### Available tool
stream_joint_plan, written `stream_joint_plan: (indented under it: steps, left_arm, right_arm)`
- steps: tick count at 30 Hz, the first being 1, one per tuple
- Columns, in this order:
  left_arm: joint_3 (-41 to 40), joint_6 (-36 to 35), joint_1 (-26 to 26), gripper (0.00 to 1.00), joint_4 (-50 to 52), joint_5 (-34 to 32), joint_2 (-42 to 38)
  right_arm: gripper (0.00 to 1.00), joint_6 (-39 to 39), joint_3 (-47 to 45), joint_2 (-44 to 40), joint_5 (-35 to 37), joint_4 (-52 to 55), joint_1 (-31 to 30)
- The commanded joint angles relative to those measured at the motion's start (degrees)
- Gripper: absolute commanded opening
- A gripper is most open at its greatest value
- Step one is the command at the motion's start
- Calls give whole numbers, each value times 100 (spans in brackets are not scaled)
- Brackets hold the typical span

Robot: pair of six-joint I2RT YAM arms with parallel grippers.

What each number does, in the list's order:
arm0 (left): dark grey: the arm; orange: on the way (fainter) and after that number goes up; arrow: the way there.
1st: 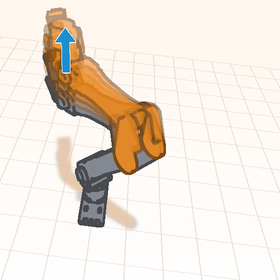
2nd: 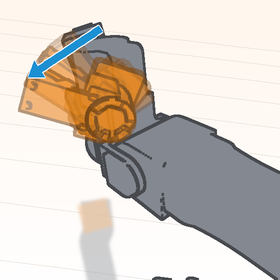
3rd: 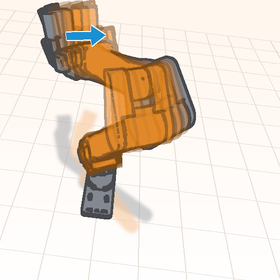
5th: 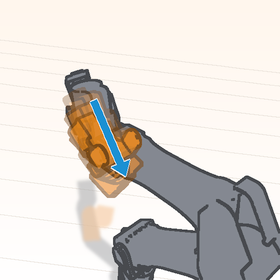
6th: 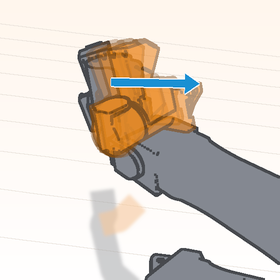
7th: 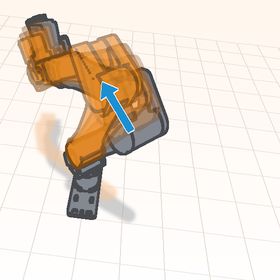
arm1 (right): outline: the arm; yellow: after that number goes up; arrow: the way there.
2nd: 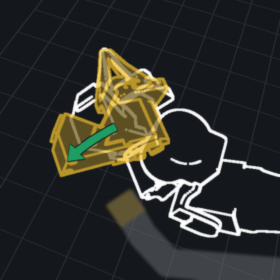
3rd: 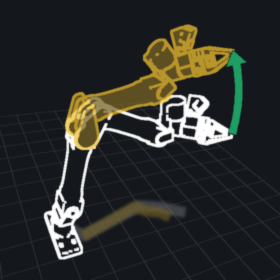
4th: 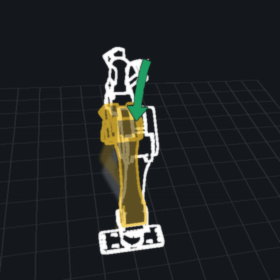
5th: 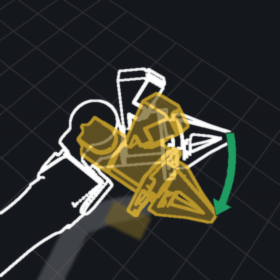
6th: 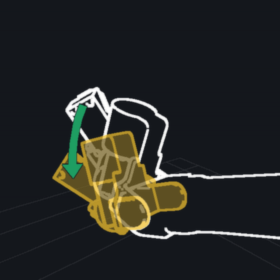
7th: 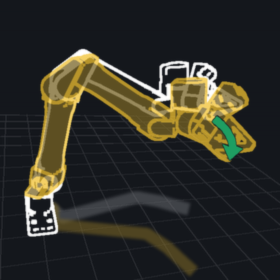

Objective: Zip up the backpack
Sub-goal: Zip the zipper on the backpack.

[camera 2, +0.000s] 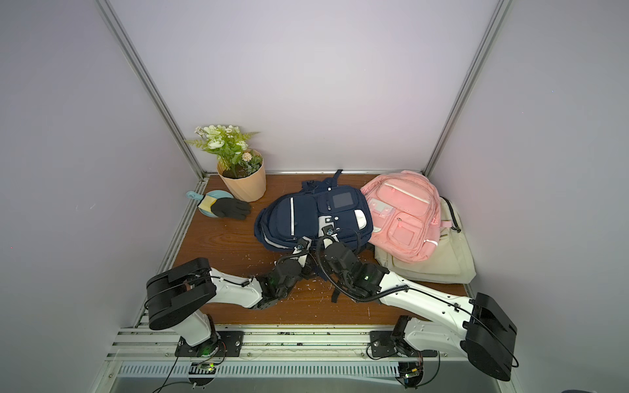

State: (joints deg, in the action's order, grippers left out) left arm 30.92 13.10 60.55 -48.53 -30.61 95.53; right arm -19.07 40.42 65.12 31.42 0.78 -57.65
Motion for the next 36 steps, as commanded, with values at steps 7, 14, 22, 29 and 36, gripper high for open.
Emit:
stream_joint_plan:
  steps: [7, 14, 22, 29, 36]
  left_arm:
    - [-401, 109, 13, 3, -165, 360, -565]
    - [-574, 0, 3, 0, -75, 628, -847]
    - [-330, -353, -26, 0, -47, 1340, -586]
    - [-106, -554, -88, 16, 247, 1838, -332]
    - [-19, -538, -277, 30, 320, 1708, -235]
  right_arm:
    - [0, -173, 33, -156, 397, 56, 311]
    - [0, 119, -170, -232, 20, -171, 408]
    - [0, 280, -281, -316, -153, -334, 359]
    - [0, 256, -316, -368, -360, -397, 360]
    - [0, 230, -294, -375, -453, -470, 305]
